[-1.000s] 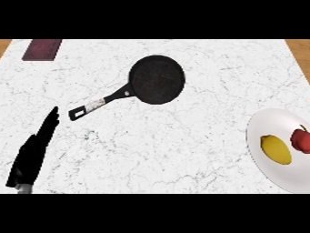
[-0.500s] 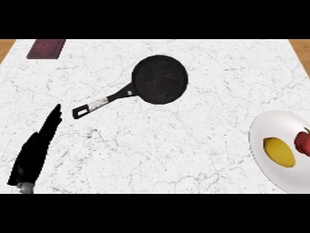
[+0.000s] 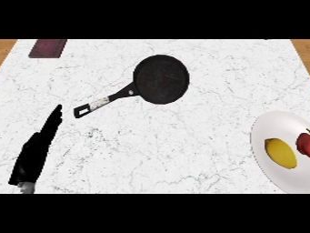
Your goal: Pick the bell pepper from the plate and place it in the pan
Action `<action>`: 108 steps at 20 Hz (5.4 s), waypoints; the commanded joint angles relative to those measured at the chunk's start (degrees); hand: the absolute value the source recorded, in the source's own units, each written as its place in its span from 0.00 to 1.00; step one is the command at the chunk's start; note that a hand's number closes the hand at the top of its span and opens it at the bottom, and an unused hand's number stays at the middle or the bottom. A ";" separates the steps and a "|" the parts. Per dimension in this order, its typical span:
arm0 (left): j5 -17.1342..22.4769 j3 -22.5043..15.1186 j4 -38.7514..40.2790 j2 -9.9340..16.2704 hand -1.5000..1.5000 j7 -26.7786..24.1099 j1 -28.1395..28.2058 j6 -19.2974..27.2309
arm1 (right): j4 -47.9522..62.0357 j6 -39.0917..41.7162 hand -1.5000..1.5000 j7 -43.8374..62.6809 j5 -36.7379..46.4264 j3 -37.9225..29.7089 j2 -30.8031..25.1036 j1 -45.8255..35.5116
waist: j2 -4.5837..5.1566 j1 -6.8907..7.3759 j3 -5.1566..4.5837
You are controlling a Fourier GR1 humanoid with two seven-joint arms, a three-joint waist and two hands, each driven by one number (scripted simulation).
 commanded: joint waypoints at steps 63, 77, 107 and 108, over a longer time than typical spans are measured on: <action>-10.17 10.61 3.73 -10.90 0.50 -2.87 1.34 -9.12 | 30.18 3.46 1.00 -2.19 12.66 3.68 21.43 -16.41 | -0.32 -1.42 -0.04; -10.01 10.72 -2.29 -8.63 0.50 1.88 3.10 -9.53 | 16.08 -4.44 1.00 15.31 60.74 32.39 32.04 -21.95 | -2.31 -2.06 -0.70; -11.01 9.05 -1.06 -10.07 0.50 1.16 -1.87 -11.78 | 55.08 -12.30 1.00 -0.84 65.63 5.27 46.37 -55.92 | 1.98 4.11 0.09; -11.56 7.99 -2.88 -10.87 0.50 1.98 -1.84 -11.20 | 57.02 -12.57 1.00 -2.31 64.71 4.25 46.37 -56.51 | 2.15 4.84 0.14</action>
